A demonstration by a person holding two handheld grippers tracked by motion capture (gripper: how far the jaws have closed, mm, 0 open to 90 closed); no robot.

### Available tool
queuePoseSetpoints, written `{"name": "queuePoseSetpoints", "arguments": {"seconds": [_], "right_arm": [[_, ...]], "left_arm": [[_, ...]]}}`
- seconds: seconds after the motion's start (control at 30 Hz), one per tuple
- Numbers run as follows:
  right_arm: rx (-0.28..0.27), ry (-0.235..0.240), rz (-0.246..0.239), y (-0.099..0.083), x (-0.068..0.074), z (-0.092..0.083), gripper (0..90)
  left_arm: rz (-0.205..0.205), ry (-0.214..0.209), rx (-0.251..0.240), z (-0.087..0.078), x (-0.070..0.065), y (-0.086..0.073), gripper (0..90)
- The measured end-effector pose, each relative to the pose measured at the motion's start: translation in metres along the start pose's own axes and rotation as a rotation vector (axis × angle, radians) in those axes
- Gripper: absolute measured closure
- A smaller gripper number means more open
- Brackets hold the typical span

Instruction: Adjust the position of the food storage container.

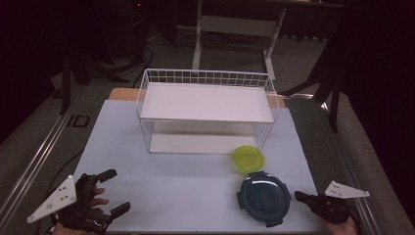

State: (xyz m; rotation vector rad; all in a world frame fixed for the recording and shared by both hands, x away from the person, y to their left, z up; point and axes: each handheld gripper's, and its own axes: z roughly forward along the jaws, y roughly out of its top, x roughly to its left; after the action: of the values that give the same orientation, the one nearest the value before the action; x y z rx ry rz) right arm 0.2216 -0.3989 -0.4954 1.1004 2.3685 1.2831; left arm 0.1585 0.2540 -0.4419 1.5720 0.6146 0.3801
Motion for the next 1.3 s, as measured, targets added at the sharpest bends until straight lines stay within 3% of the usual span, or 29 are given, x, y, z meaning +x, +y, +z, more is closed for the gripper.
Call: {"name": "queuePoseSetpoints", "arguments": {"seconds": [0.2,0.33,0.5,0.87,1.1,1.3], "right_arm": [[0.015,0.049,-0.008,0.001,0.0,0.011,90.0],[0.016,0.036,-0.02,0.002,0.003,0.011,90.0],[0.017,0.065,-0.034,0.003,0.008,0.013,90.0],[0.001,0.181,-0.047,0.008,0.026,0.027,90.0],[0.006,0.249,-0.08,0.015,0.04,0.04,90.0],[-0.001,0.274,-0.098,0.019,0.046,0.047,90.0]], "left_arm": [[-0.003,0.001,-0.001,0.0,0.0,0.0,0.0],[-0.004,0.002,0.001,0.0,0.001,0.0,0.0],[0.003,-0.001,0.004,0.001,0.0,0.0,0.0],[0.001,-0.003,0.007,0.002,0.0,-0.001,0.0],[0.0,-0.002,0.006,0.002,-0.001,0.0,0.0],[0.008,0.0,0.012,0.002,-0.001,-0.001,0.0]]}}
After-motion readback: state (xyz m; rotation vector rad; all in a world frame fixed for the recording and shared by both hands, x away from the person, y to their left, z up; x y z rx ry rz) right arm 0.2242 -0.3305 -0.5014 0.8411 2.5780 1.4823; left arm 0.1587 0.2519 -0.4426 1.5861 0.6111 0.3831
